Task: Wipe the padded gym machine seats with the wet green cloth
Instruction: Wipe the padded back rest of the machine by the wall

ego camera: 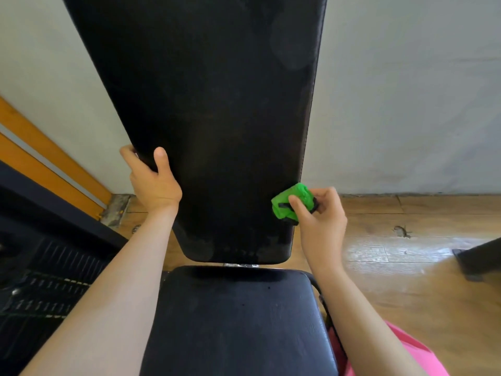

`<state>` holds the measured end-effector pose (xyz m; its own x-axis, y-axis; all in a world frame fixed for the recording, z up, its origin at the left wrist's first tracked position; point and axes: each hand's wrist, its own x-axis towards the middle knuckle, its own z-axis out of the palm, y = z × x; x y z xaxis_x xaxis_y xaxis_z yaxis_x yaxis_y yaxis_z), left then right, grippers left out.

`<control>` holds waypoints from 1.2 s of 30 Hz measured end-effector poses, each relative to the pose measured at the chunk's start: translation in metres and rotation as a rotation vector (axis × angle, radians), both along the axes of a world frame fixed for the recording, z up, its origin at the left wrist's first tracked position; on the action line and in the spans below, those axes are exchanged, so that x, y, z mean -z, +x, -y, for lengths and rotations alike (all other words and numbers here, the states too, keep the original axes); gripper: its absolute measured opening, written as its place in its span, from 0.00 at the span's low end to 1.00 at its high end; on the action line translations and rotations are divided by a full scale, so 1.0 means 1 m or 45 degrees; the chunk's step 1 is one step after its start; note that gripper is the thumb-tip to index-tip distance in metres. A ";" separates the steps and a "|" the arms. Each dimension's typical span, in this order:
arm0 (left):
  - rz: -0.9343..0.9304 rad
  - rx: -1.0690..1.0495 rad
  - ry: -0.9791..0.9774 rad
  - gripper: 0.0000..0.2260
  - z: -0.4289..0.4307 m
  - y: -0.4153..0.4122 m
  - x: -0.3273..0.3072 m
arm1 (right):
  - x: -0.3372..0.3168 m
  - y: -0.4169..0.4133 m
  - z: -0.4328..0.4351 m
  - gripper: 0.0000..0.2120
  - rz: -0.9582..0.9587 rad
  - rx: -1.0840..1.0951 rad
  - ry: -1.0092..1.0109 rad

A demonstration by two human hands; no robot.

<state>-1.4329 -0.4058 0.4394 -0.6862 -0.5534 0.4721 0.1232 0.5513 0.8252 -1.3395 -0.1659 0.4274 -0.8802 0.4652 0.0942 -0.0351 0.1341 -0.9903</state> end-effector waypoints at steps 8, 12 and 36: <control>0.031 0.032 0.020 0.18 0.001 0.001 -0.001 | 0.041 0.020 0.032 0.11 0.220 0.025 -0.010; -0.018 0.087 0.037 0.23 0.002 0.002 -0.003 | 0.076 0.032 0.039 0.13 0.431 0.031 0.033; -0.045 0.096 0.034 0.28 0.008 -0.004 0.005 | 0.092 0.031 0.064 0.11 0.465 0.104 -0.114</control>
